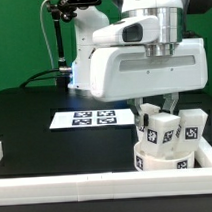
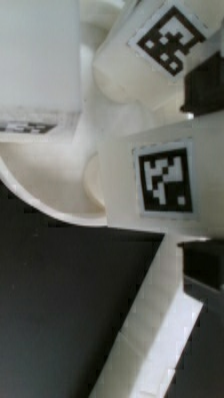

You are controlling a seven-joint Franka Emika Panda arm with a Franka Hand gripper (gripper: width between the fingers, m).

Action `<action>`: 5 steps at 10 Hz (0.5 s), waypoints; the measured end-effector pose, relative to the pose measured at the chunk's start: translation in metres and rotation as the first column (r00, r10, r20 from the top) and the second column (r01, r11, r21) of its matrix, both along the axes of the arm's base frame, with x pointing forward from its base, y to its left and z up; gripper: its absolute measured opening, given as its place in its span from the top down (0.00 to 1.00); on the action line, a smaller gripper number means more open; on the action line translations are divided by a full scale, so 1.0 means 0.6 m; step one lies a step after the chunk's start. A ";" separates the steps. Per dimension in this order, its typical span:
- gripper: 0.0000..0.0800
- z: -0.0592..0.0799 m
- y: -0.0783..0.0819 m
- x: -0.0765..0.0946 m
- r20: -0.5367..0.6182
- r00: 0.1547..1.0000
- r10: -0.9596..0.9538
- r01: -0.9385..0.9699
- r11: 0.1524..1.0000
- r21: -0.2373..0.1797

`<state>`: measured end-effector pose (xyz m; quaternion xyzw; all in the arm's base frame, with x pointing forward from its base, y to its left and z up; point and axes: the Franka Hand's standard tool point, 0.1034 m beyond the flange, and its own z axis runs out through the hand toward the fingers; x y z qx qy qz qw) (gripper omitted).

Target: Assemble stool

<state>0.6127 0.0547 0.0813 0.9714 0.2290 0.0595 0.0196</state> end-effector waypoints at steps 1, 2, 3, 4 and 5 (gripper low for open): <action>0.57 0.000 0.000 0.000 0.000 1.000 -0.018 0.018 1.000 0.003; 0.57 0.000 0.000 0.000 0.000 0.996 -0.091 0.091 0.996 0.012; 0.57 0.000 0.000 0.000 0.000 0.989 -0.148 0.148 0.989 0.020; 0.57 0.000 0.000 0.000 -0.002 0.971 -0.241 0.241 0.970 0.032; 0.57 -0.001 -0.001 -0.001 -0.002 0.945 -0.327 0.327 0.944 0.043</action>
Offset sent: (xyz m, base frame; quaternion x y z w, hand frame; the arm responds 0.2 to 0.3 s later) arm 0.0000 0.0000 0.0000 0.0000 0.0000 0.1938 0.9810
